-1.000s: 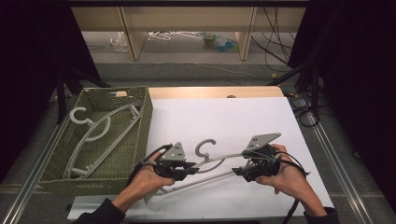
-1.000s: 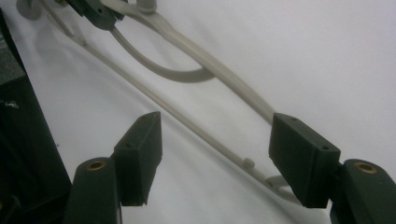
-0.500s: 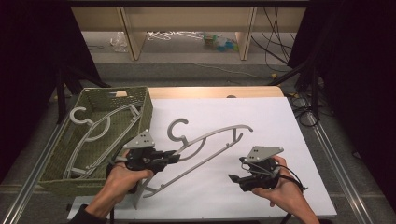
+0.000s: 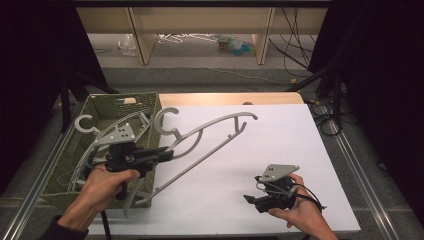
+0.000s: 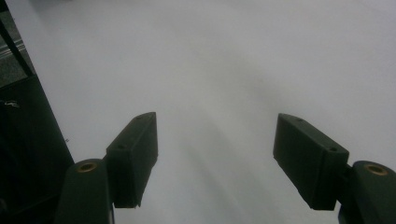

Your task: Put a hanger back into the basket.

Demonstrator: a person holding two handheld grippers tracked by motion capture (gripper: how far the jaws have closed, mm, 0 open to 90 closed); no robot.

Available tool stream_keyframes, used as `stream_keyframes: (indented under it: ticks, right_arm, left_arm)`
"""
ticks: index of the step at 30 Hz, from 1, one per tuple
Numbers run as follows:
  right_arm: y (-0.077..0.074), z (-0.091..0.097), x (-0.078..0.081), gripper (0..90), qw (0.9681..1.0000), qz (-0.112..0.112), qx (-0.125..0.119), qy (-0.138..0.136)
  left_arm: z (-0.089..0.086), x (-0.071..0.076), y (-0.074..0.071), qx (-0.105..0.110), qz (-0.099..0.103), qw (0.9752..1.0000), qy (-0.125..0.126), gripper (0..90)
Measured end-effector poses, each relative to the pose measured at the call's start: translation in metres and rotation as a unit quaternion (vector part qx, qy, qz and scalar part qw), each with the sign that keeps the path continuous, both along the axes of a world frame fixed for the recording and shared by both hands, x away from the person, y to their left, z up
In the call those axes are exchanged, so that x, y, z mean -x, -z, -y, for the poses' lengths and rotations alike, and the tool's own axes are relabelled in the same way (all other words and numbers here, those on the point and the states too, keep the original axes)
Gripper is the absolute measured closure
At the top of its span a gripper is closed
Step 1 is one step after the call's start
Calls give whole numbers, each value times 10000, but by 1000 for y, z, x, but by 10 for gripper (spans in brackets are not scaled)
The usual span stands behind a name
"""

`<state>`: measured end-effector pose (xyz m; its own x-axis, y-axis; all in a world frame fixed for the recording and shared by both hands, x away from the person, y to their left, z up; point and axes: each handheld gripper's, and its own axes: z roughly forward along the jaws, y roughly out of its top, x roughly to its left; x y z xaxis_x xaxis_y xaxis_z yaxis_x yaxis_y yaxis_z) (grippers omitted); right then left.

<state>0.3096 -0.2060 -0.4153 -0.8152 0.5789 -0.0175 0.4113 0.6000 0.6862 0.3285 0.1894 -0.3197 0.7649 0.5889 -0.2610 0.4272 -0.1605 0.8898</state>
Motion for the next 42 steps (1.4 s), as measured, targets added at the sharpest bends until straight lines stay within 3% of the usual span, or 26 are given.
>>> stream_keyframes:
  ticks: [2,3,5,9,16,18,25,29,31,38,42]
  right_arm:
    - [0,1,0,311,10000,-61,31,-21]
    - [2,0,0,307,10000,32,-17,29]
    - [3,0,1,303,10000,15,-21,40]
    - [3,2,2,299,10000,-4,-20,17]
    - [5,4,3,293,10000,-88,29,16]
    - [7,4,3,292,10000,10,-24,51]
    - [7,6,2,292,10000,-70,22,29]
    - [9,5,2,292,9999,-154,30,64]
    - [11,5,2,292,9999,-78,2,64]
    - [12,5,2,292,9999,-101,4,65]
    - [11,6,2,291,9998,-192,71,33]
  left_arm:
    - [-5,-1,-5,74,22,10000,-36,790]
    - [-8,-2,-9,86,62,9999,-75,790]
    - [-13,-4,-15,106,112,9998,-160,789]
    - [-29,-10,-26,51,196,9990,-406,790]
    - [-62,-24,-35,-8,200,9956,-920,789]
    - [-72,-28,-36,-13,226,9937,-1094,789]
    - [-109,-43,-29,134,133,9857,-1673,789]
    - [-128,-51,-25,217,145,9834,-1796,788]
    - [-136,-54,-22,234,114,9821,-1863,789]
    - [-157,-61,-10,218,36,9828,-1835,789]
    - [-168,-68,0,102,-26,9813,-1922,789]
